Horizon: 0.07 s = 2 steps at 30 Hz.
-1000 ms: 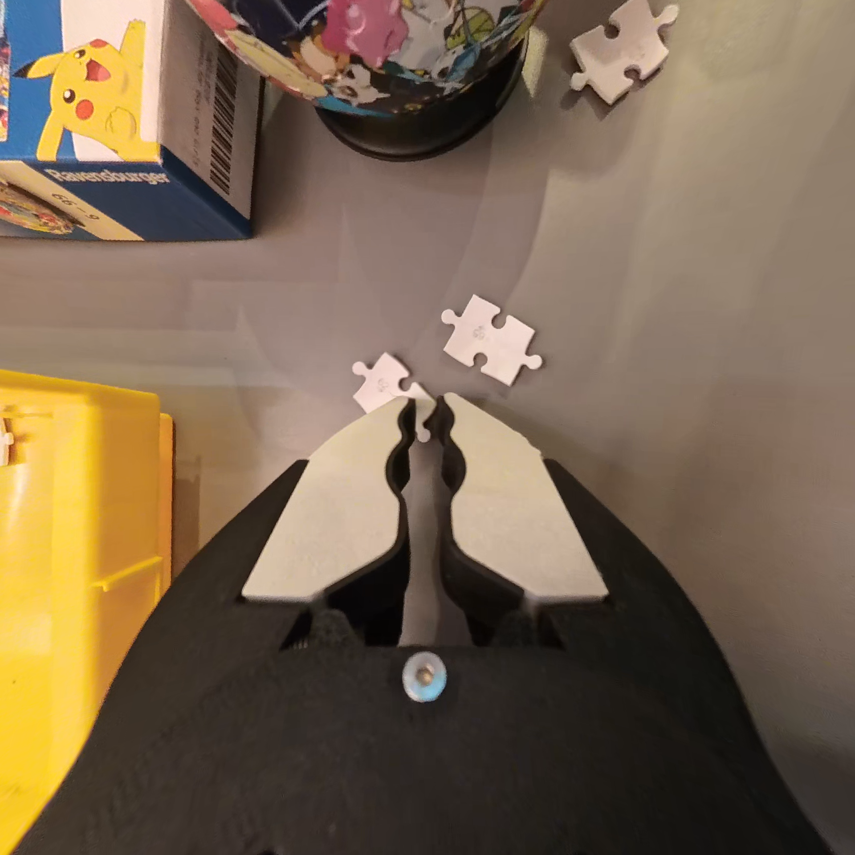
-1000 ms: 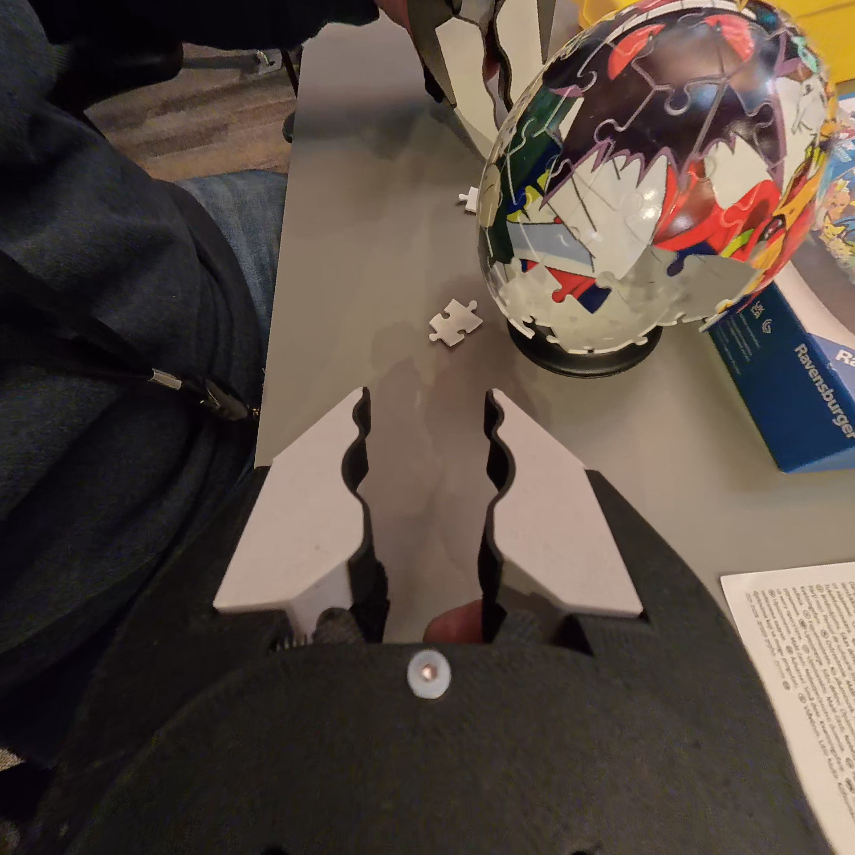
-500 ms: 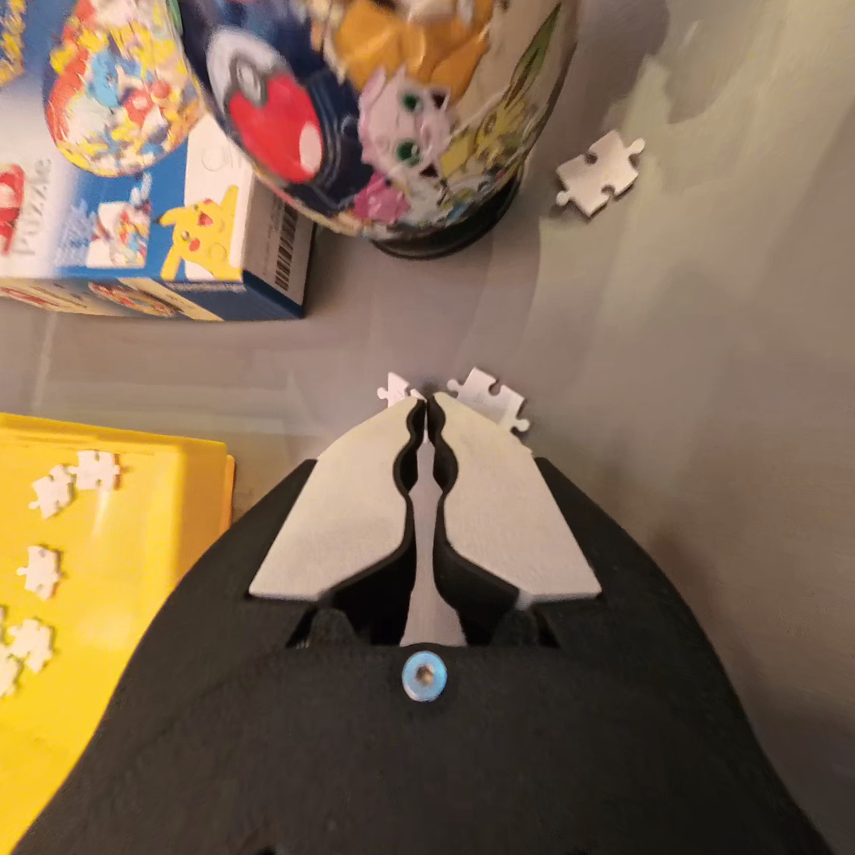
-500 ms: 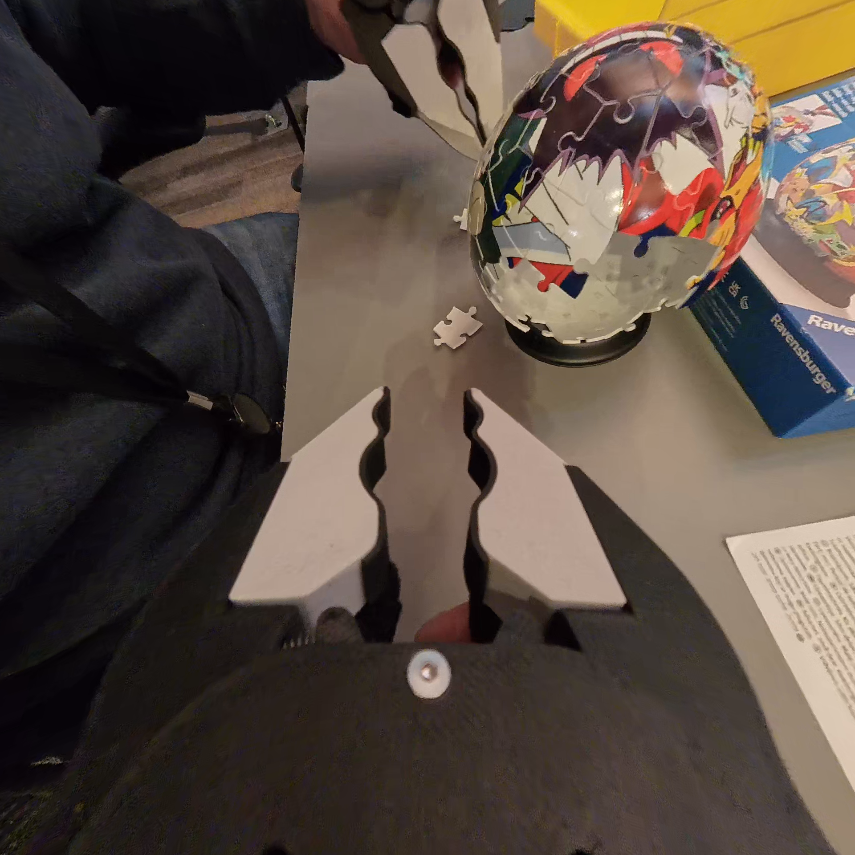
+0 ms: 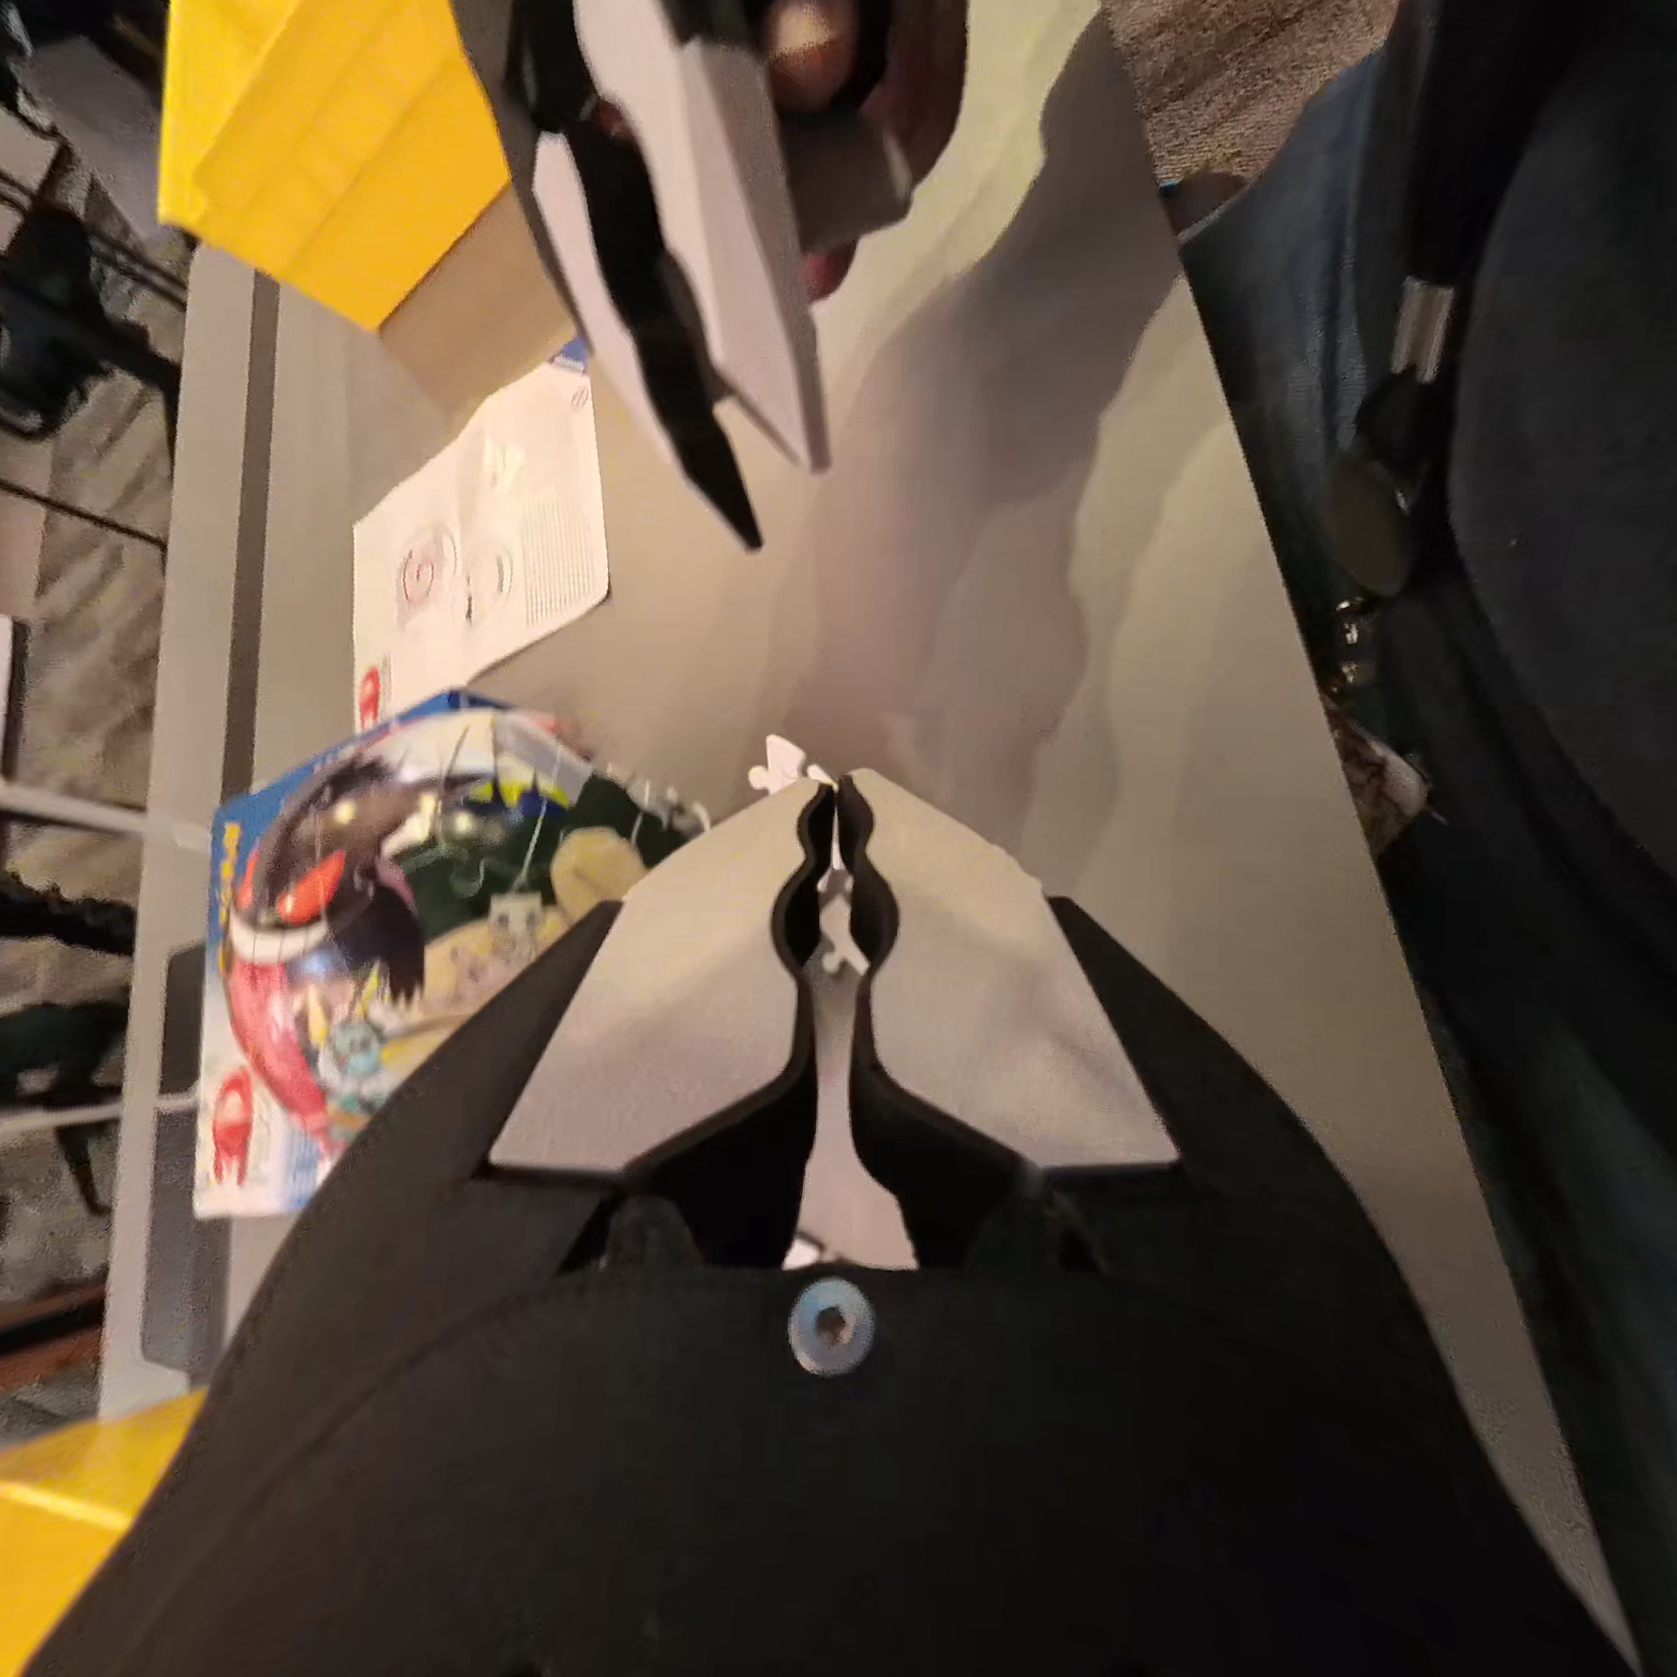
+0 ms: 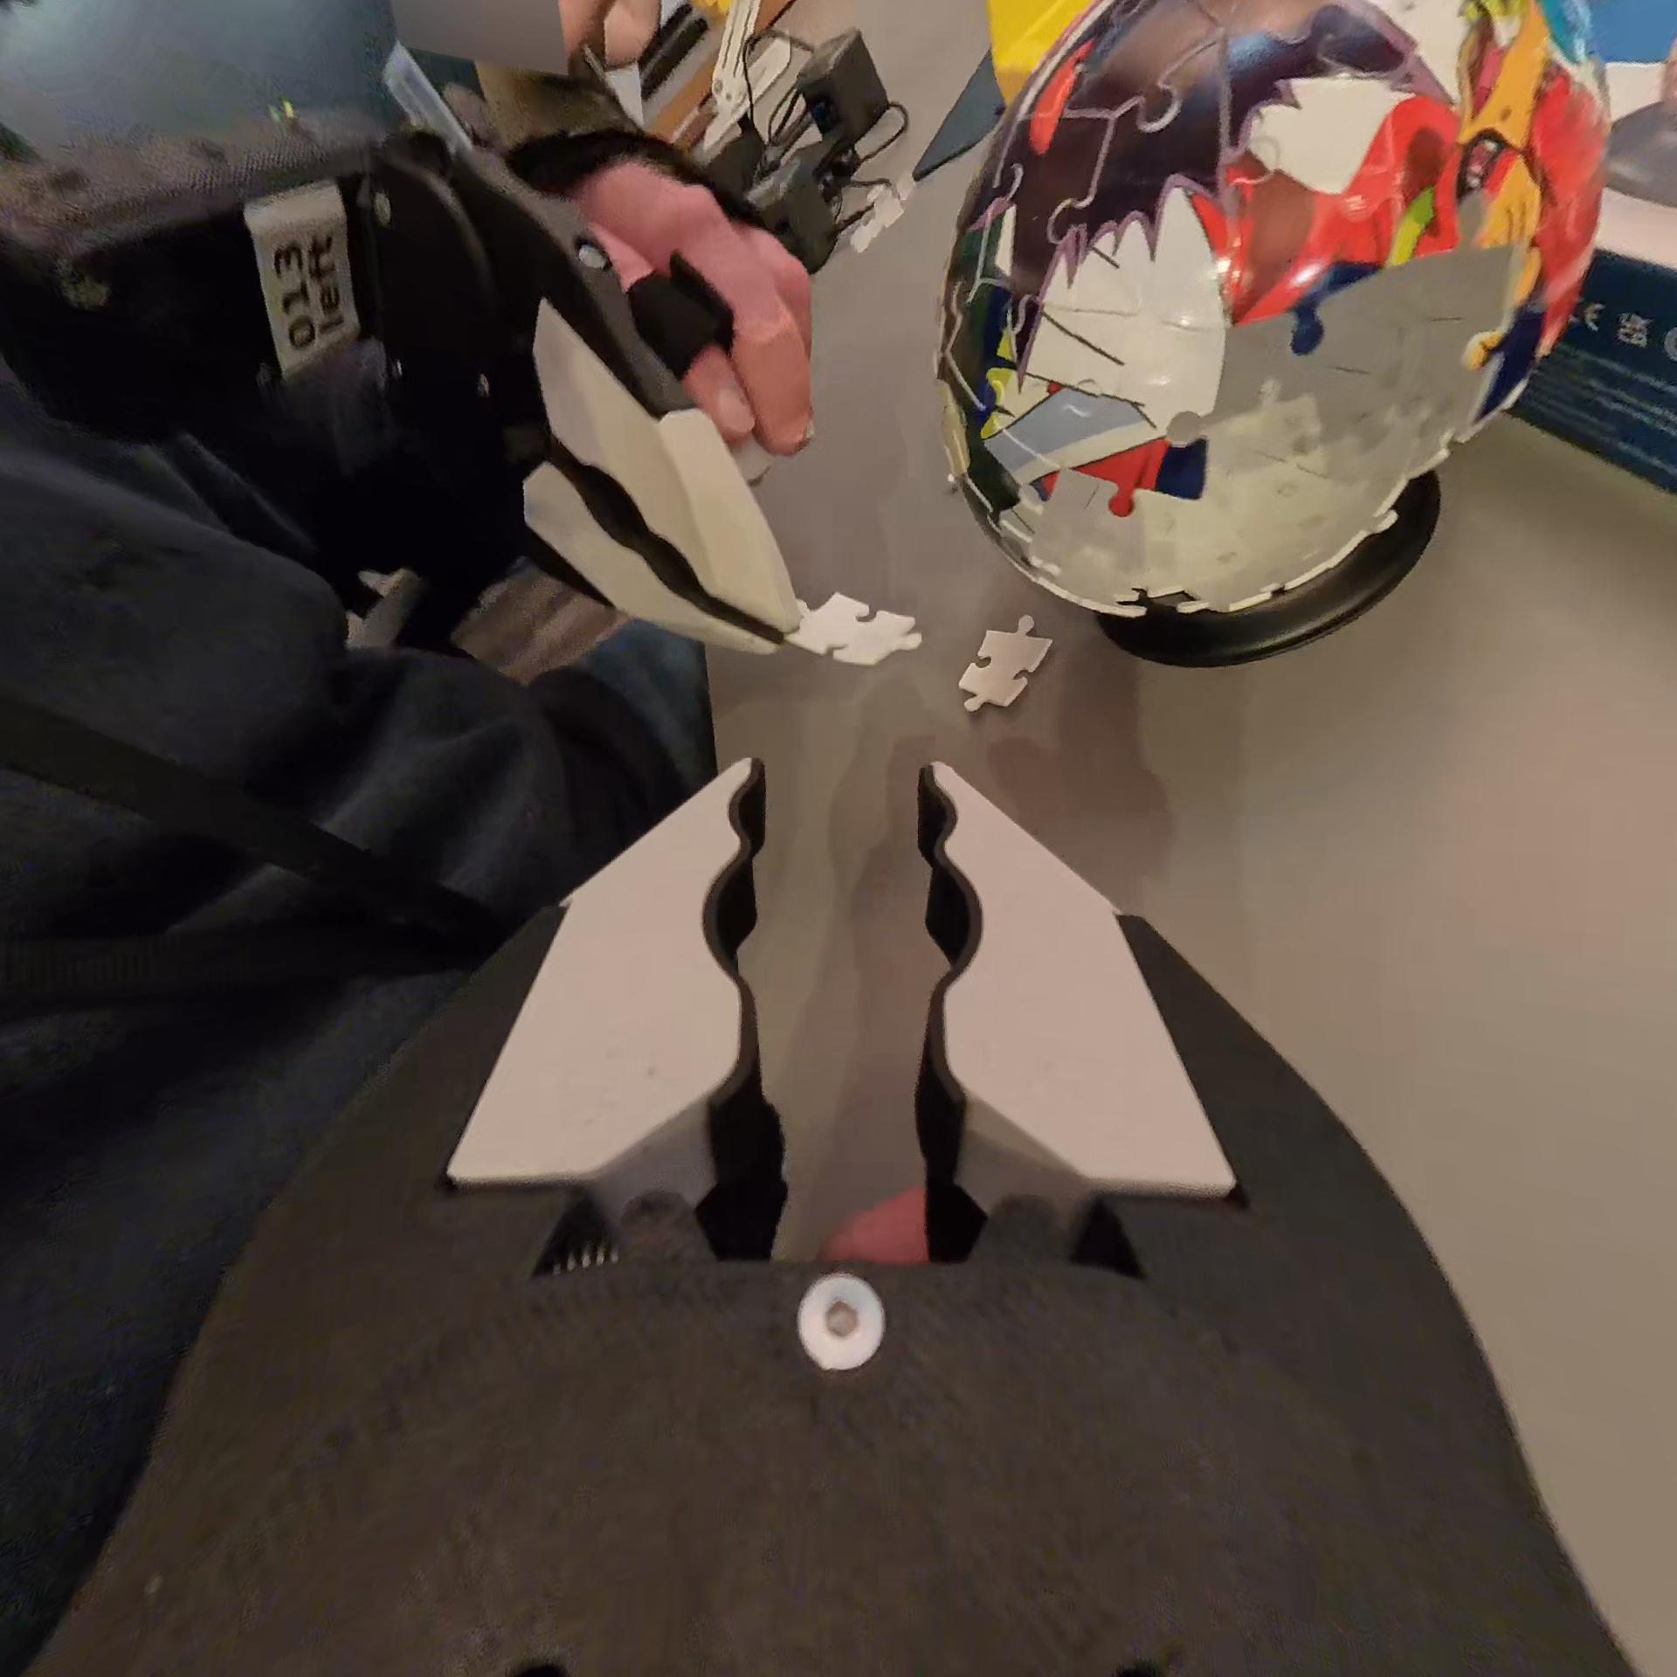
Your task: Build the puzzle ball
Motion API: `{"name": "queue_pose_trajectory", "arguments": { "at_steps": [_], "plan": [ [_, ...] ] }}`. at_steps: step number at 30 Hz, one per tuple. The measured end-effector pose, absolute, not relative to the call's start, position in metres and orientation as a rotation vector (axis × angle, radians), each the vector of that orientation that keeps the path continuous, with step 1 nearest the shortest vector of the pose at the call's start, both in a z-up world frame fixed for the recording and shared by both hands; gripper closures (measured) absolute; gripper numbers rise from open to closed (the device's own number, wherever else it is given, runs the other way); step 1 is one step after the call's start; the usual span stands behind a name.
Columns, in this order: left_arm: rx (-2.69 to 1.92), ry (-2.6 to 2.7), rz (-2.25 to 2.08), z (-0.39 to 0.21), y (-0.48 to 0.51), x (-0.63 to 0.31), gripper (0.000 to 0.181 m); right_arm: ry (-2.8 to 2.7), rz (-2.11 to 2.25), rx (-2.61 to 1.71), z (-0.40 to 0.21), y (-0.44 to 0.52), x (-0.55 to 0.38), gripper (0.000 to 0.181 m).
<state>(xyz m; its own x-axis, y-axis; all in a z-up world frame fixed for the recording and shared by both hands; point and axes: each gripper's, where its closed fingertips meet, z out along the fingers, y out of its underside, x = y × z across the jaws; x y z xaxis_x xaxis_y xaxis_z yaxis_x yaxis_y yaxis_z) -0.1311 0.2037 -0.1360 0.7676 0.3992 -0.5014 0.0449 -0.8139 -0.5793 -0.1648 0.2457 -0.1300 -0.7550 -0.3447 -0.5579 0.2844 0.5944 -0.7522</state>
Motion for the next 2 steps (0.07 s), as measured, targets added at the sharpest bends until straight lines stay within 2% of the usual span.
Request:
{"name": "queue_pose_trajectory", "arguments": {
  "at_steps": [2],
  "plan": [
    [-2.424, -0.259, 0.886, -0.1351, 0.2138, -0.1359, 0.18, 2.085, -1.167, -0.01, -0.1272, 0.2472, -0.1654, 0.15]
  ]
}}
